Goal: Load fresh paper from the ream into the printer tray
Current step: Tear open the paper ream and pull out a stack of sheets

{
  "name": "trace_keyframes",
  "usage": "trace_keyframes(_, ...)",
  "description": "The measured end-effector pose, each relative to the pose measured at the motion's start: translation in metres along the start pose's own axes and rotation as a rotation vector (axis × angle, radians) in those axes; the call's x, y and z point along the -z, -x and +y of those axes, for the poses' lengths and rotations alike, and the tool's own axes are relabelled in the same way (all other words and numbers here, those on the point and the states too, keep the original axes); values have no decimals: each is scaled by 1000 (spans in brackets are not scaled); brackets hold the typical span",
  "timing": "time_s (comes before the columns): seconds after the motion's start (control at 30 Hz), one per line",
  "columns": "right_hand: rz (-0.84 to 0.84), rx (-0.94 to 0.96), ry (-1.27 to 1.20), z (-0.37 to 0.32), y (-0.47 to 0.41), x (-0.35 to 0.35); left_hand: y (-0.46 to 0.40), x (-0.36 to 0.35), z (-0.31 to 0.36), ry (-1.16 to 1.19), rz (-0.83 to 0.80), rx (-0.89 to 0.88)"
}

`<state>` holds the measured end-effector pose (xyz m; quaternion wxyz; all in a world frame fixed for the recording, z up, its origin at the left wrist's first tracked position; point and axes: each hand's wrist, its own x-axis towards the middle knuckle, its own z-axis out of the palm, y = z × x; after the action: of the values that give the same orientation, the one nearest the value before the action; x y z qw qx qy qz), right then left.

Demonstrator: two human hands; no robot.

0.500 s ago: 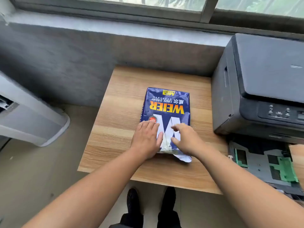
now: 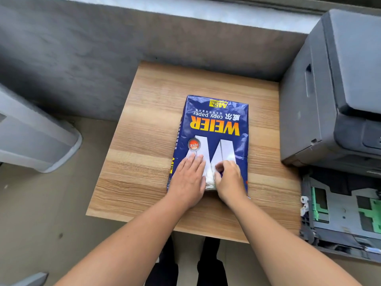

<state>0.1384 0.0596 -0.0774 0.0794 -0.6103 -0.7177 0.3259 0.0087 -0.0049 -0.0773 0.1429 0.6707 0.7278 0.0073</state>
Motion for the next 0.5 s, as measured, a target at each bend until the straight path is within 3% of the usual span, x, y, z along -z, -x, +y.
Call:
trace_keyframes(0.3,105,-9,-18,2,-4,-8,1,-7,-8,68,-25,-49)
trace_keyframes(0.5,148,44,108,1,-1,-17,0,-7,-14,50,-59,-75)
